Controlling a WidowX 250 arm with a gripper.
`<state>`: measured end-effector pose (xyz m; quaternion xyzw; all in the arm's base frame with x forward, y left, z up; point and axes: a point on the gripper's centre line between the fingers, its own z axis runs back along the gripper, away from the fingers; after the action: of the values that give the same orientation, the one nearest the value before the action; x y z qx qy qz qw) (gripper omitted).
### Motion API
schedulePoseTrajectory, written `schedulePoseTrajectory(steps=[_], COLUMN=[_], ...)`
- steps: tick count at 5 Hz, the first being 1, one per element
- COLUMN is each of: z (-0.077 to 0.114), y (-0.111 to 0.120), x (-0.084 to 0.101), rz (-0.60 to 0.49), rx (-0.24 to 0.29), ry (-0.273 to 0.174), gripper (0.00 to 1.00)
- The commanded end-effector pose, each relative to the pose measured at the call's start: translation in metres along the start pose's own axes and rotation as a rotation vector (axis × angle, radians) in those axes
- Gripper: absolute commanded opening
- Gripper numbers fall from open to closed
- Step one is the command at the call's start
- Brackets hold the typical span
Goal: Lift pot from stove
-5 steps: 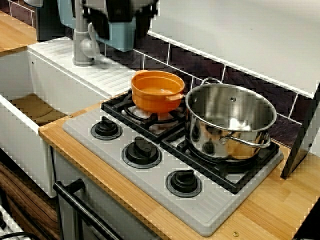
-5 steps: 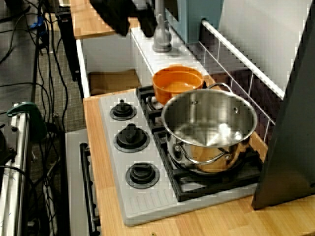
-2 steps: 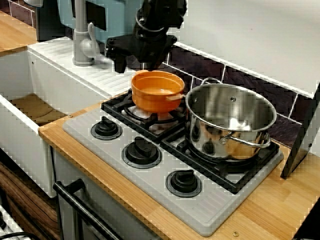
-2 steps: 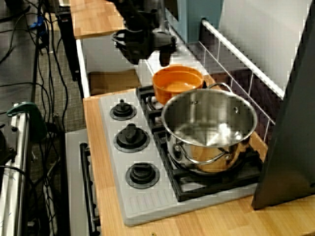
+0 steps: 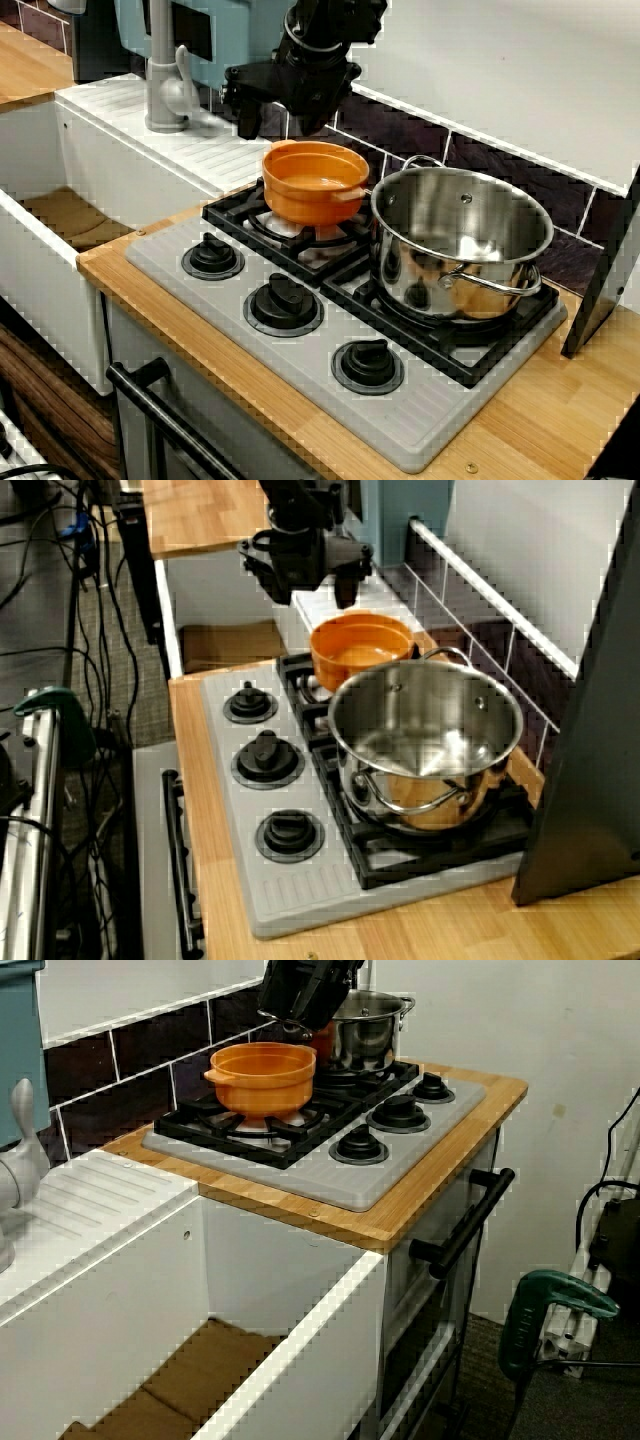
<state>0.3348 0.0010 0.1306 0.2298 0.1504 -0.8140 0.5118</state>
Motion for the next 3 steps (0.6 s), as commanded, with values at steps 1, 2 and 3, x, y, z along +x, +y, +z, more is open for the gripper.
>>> schedulePoseTrajectory(steps=[1, 2, 3], z=[-0.008, -0.021, -0.038], y=[0.000, -0.003, -0.008], x=[-0.006, 0.000, 0.006], rz=[0.014, -0.004, -0.028], rx=[0.011, 0.005, -0.019], ry=[0.026, 0.034, 0.047], gripper=[1.00, 1.00, 1.00])
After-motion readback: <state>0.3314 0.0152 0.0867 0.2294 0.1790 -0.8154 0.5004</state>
